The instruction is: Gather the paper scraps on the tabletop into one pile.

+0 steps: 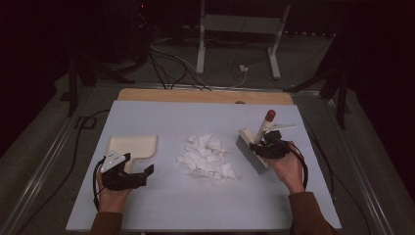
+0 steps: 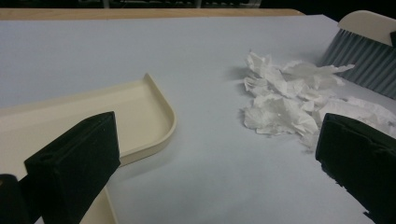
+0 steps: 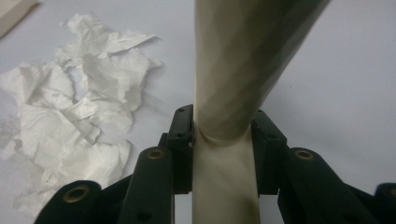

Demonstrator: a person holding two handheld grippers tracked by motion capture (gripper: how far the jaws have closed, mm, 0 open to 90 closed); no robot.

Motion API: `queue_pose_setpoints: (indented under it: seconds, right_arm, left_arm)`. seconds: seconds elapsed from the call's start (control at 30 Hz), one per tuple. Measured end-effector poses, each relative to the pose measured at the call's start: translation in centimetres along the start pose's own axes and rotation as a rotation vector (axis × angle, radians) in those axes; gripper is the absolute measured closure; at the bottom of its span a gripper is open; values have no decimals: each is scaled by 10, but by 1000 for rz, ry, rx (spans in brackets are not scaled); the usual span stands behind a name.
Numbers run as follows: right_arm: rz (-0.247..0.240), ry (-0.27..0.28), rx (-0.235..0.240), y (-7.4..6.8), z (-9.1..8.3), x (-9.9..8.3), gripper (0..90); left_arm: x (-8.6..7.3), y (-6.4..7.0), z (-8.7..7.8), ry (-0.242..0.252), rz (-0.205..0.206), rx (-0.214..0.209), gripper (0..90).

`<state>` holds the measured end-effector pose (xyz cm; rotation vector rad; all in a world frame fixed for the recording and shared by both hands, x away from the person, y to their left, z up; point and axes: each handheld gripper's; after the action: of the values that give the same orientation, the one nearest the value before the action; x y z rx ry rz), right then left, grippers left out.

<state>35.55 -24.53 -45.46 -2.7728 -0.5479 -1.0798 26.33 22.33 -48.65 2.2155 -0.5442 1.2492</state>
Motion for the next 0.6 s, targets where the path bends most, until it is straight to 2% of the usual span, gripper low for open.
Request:
queue_pose_setpoints:
  seconds: [0.13, 0.33, 0.5, 0.6]
  right_arm:
    - [5, -6, -48, -10, -4, 0, 673]
    - [39, -4, -98, -28, -5, -2, 674]
    - [63, 4, -114, -42, -3, -1, 674]
    - [57, 0, -111, -51, -2, 0, 674]
  left_arm:
    - [0, -1, -2, 1, 1, 5, 7]
    - [0, -1, -2, -2, 3, 9, 7]
    - [-1, 0, -2, -3, 8, 10, 7]
    - [-1, 0, -3, -3, 6, 10, 7]
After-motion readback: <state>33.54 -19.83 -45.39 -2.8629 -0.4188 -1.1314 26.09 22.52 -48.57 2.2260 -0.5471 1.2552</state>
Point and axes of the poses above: each handheld gripper's, and its own axes: z roughly forward along the jaws, x roughly out of its top, y roughly to its right, and after that the axes turned 10 degrees about -x, right-handed
